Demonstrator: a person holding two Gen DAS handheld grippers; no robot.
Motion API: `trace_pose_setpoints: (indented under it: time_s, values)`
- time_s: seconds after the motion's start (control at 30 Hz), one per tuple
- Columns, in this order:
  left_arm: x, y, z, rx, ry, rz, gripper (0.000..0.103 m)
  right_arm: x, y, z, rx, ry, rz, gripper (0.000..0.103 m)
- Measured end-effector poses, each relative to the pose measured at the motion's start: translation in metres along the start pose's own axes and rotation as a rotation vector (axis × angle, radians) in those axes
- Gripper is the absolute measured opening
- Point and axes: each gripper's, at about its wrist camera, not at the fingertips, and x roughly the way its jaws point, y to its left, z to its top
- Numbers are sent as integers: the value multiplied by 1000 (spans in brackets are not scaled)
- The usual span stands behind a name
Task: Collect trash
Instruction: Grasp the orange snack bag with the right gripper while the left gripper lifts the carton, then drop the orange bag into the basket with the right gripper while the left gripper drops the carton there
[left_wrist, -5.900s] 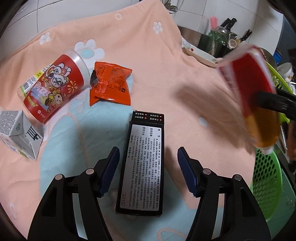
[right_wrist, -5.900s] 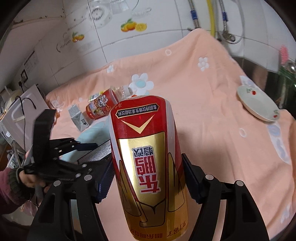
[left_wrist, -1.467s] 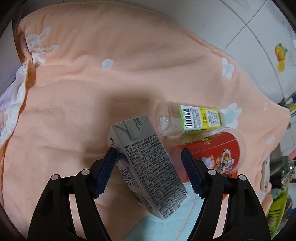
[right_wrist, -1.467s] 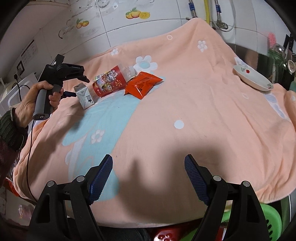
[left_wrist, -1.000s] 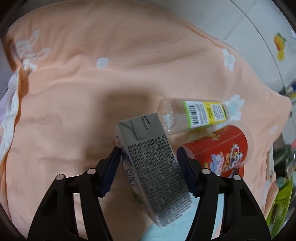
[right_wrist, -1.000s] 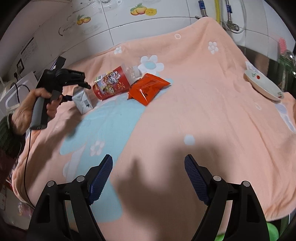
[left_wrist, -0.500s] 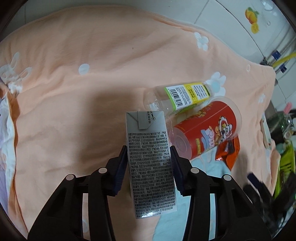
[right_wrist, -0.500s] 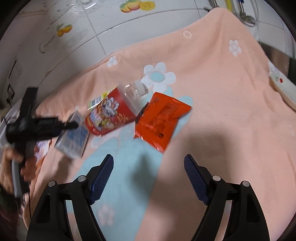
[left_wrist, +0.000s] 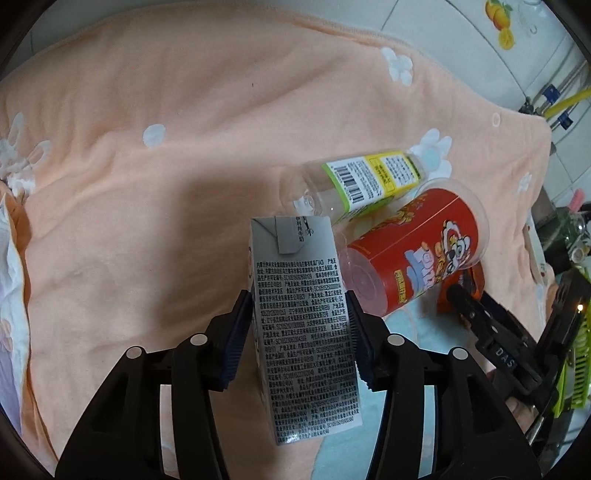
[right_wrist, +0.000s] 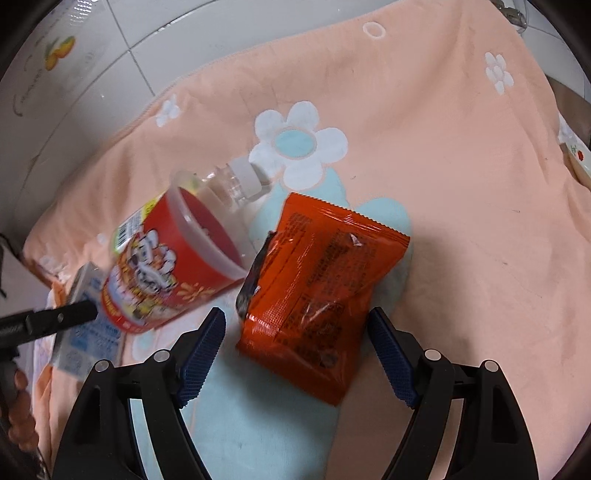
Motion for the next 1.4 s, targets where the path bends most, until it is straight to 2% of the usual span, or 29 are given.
trace_pose_setpoints:
  time_s: [0.13,0.27,0.3,0.4,0.5,0.53,0.63,0.93,1.2,1.4]
  values:
    - [6,-1,-1,4,9,7,54,7,10,3,-48,-2,-67,79]
    - [9,-2,-3,21,7,9,54,4,10,1,-62,-8,-111,60]
    - [9,-1,-3,22,7,7,54,2,8,1,-58,-7,-110,54]
    - [11,-1,-5,24,6,-3,53,-7,1,-4,-31,-5,-87,46]
    - [8,0,-10,42,-4,-7,46,-20,1,-11,-48,-17,-89,44]
    - [6,0,-12,49,-4,-11,40,-25,0,-14,-59,-21,-93,44]
    - [1,-1,-19,54,-1,-35,40,-40,3,-23,-86,-28,-96,43]
    - [-36,-16,-55,89,-34,-114,40,-103,-8,-63,-59,-73,-72,43]
    - [-63,-52,-99,179,-50,-195,40,-170,-29,-116,-13,-105,-84,43]
    - [-77,-85,-135,259,-38,-258,40,-209,-47,-156,2,-134,-133,43]
